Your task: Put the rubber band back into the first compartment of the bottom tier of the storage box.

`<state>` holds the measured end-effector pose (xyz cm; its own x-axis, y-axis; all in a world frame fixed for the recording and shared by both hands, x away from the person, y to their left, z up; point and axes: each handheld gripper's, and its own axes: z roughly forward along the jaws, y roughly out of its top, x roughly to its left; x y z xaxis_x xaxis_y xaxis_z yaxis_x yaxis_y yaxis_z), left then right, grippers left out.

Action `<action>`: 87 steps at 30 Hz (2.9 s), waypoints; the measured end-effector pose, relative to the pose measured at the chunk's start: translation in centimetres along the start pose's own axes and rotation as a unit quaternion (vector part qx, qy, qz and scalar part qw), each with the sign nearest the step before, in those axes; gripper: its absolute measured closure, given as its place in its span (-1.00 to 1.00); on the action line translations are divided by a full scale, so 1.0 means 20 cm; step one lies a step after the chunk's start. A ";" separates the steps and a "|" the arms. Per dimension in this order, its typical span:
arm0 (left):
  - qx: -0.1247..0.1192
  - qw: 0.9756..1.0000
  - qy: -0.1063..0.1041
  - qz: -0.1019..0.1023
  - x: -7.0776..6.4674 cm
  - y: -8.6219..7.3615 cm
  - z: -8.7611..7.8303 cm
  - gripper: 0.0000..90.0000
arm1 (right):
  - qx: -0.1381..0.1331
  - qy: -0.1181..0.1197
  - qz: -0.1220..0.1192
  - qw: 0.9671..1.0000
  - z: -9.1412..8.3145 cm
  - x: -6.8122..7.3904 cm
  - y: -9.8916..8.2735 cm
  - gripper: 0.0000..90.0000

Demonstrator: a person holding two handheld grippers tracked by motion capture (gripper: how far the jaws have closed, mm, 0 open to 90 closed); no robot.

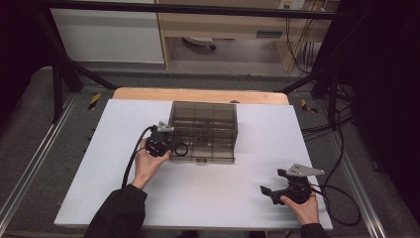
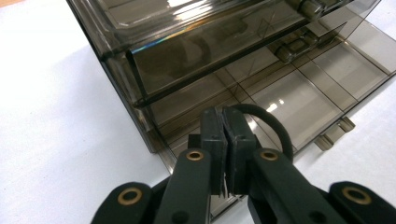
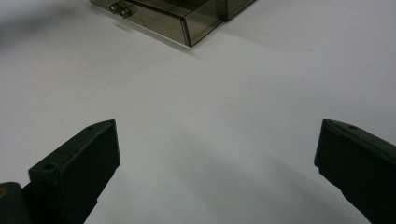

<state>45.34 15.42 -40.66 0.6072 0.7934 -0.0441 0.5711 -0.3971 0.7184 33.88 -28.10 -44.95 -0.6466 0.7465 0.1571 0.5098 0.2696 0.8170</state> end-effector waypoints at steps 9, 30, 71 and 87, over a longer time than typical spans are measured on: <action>0.003 1.000 0.007 0.007 0.00 -0.01 0.04 0.94 | 0.001 0.000 -0.001 1.000 0.00 0.00 0.00 -0.98; 0.020 1.000 0.006 0.013 -0.01 -0.03 0.12 0.93 | 0.000 0.000 0.000 1.000 0.00 0.00 0.00 -0.98; -0.022 0.999 -0.009 0.033 -0.03 -0.06 -0.11 0.01 | -0.002 0.000 0.000 1.000 0.00 0.00 0.00 -0.98; -0.030 0.999 -0.005 0.040 0.01 -0.18 -0.23 -0.63 | -0.003 0.000 0.002 1.000 0.00 0.00 0.00 -0.98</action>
<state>40.79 19.16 -40.08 0.6552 0.7554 0.0073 0.4874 -0.4301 0.7599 33.83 -28.14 -44.91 -0.6452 0.7472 0.1597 0.5078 0.2632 0.8203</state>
